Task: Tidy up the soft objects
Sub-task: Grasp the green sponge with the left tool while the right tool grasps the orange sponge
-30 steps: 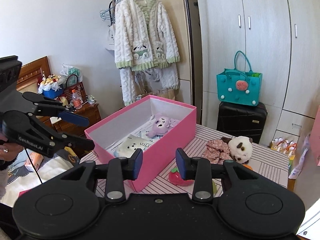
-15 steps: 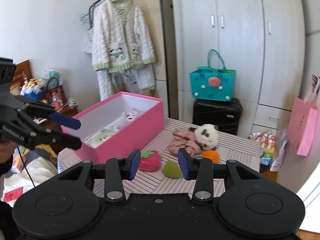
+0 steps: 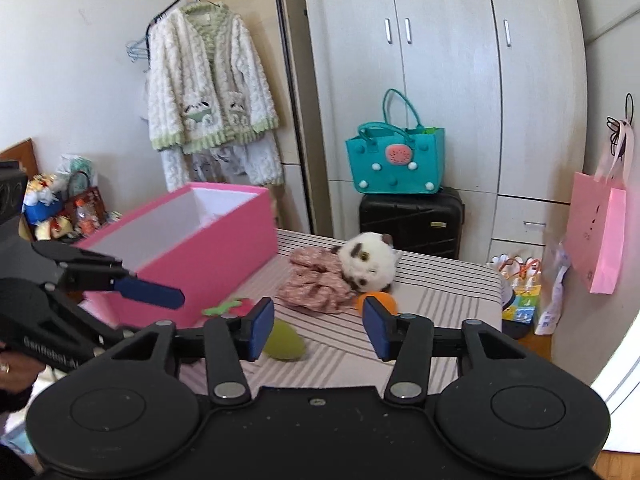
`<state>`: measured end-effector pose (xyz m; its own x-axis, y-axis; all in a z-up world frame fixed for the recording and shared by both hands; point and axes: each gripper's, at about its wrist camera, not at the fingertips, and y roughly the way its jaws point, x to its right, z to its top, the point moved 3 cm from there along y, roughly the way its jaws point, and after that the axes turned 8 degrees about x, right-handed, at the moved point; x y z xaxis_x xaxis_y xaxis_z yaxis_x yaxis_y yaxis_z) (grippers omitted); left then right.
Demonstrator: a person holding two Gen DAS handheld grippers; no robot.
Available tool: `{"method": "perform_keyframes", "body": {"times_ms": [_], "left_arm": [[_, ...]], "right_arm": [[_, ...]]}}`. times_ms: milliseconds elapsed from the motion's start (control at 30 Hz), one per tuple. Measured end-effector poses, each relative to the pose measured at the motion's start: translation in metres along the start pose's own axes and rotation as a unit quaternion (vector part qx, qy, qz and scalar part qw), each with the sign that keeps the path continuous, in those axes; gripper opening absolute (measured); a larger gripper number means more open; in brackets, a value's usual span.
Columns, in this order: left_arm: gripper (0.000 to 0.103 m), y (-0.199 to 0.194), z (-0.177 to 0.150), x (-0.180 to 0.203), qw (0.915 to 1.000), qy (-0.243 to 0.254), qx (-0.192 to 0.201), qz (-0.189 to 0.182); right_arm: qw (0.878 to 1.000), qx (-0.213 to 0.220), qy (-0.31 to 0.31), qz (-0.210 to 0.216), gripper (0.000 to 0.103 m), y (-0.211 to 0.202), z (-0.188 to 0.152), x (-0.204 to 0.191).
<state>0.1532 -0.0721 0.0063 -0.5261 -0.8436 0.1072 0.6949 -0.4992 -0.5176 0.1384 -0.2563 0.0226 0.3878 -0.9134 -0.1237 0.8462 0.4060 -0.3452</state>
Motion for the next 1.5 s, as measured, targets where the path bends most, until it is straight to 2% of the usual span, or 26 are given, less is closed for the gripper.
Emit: {"method": "perform_keyframes", "body": {"times_ms": [133, 433, 533, 700, 900, 1000, 1100, 1167, 1433, 1500], "left_arm": [[0.067, 0.029, -0.007, 0.002, 0.9995, 0.003, 0.008, 0.030], [0.069, 0.073, -0.013, -0.007, 0.9980, -0.032, 0.006, 0.054], [0.069, 0.079, -0.015, -0.007, 0.9962, -0.026, 0.014, 0.081], [0.069, 0.087, -0.023, -0.014, 0.9948, -0.034, 0.000, 0.096], [0.069, 0.093, -0.026, -0.015, 0.9941, -0.030, 0.008, 0.104], [0.065, 0.098, -0.027, -0.014, 0.9937, -0.026, 0.004, 0.109], [0.057, 0.100, -0.028, -0.013, 0.9926, -0.018, 0.003, 0.120], [0.057, 0.102, -0.030, -0.012, 0.9925, -0.017, -0.003, 0.121], [0.049, 0.102, -0.032, -0.008, 0.9913, -0.012, 0.007, 0.131], [0.048, 0.101, -0.032, -0.009, 0.9916, -0.014, 0.008, 0.129]], "right_arm": [[1.000, -0.001, 0.006, -0.012, 0.061, 0.023, -0.008, 0.016], [0.999, -0.009, 0.012, -0.044, 0.064, 0.063, -0.025, 0.041], [0.998, -0.015, 0.014, -0.052, 0.064, 0.074, -0.030, 0.046], [0.999, -0.025, 0.015, -0.037, 0.064, 0.089, -0.035, 0.047], [0.998, -0.046, 0.014, -0.034, 0.064, 0.116, -0.042, 0.050], [0.998, -0.059, 0.011, -0.031, 0.064, 0.128, -0.045, 0.051], [0.997, -0.074, 0.016, -0.035, 0.064, 0.141, -0.048, 0.056], [0.996, -0.080, 0.017, -0.041, 0.064, 0.147, -0.050, 0.059], [0.996, -0.075, 0.017, -0.044, 0.064, 0.160, -0.054, 0.061], [0.996, -0.072, 0.012, -0.049, 0.057, 0.161, -0.055, 0.060]]}}
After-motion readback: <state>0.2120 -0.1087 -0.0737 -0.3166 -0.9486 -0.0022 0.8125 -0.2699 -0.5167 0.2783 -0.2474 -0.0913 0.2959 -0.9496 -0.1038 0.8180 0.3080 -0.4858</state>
